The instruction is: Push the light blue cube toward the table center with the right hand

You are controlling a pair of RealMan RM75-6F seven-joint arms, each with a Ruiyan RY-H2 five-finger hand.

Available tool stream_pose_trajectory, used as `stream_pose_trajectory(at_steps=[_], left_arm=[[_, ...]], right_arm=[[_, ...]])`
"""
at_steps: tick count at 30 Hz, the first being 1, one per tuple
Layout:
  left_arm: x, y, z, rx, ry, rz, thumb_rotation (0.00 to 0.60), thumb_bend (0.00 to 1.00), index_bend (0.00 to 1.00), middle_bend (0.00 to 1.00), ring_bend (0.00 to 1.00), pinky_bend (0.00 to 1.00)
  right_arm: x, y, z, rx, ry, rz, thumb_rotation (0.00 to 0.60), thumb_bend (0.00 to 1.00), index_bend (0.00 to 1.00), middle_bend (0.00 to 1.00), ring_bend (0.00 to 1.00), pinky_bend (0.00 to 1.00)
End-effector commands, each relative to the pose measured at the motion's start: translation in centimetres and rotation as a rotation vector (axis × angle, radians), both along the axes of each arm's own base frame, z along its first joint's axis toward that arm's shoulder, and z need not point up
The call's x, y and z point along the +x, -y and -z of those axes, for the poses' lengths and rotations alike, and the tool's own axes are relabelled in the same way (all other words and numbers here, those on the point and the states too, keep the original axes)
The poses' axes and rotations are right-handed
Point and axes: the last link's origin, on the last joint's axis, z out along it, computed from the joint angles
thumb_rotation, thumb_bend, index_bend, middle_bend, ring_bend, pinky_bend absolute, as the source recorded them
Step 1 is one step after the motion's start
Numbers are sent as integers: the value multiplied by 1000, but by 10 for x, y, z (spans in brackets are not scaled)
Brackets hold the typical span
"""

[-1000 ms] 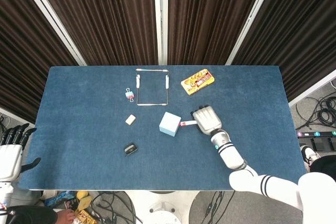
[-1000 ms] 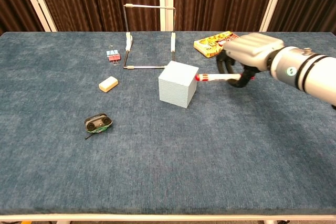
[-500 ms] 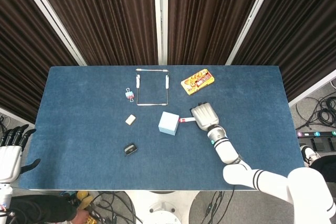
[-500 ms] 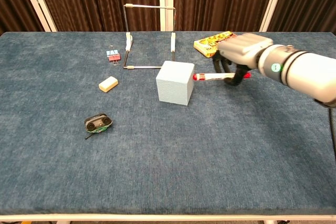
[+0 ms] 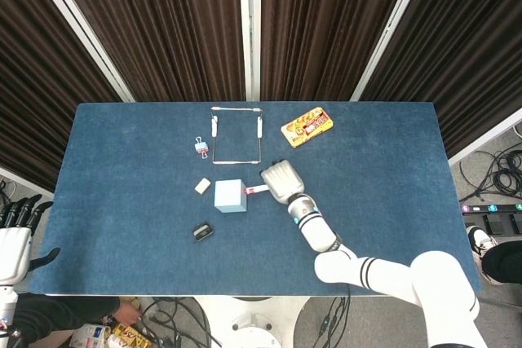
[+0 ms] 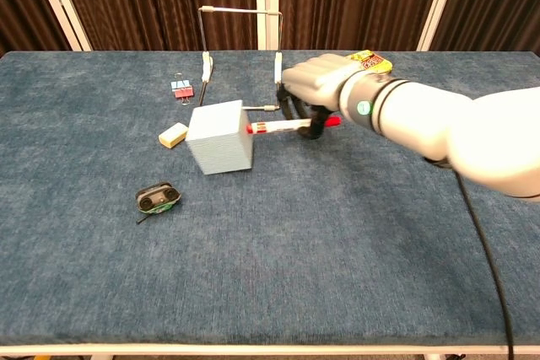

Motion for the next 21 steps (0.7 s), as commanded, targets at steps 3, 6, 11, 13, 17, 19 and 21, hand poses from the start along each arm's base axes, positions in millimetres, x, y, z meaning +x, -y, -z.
stream_pose_trajectory(at_steps=[3, 6, 11, 13, 17, 19, 21], left_arm=[[-2, 1, 0, 0, 2, -5, 600, 125, 246, 218, 135, 137], [-4, 1, 0, 1, 1, -9, 600, 125, 246, 218, 135, 137], [-4, 1, -1, 4, 3, -7, 600, 125, 246, 218, 135, 137], [-5, 1, -2, 4, 4, -7, 600, 125, 246, 219, 135, 137], [-7, 1, -1, 2, 6, -7, 600, 125, 246, 219, 135, 137], [-7, 0, -1, 4, 10, -1, 600, 126, 246, 218, 135, 137], [-6, 0, 0, 6, 13, 5, 600, 126, 246, 219, 135, 137]], right_arm=[[22, -4, 14, 22, 1, -23, 600, 477, 706, 686, 314, 352], [31, -6, 20, 27, 0, -35, 600, 477, 706, 687, 314, 352], [36, -8, 22, 27, -4, -44, 600, 477, 707, 687, 314, 352], [30, -8, 16, 15, -2, -37, 600, 477, 707, 687, 314, 352], [4, -5, -8, -32, -15, -19, 600, 477, 714, 687, 314, 351], [-14, -6, -24, -59, -25, -2, 600, 477, 708, 687, 313, 350], [-33, -8, -41, -83, -37, 19, 600, 477, 696, 686, 311, 349]])
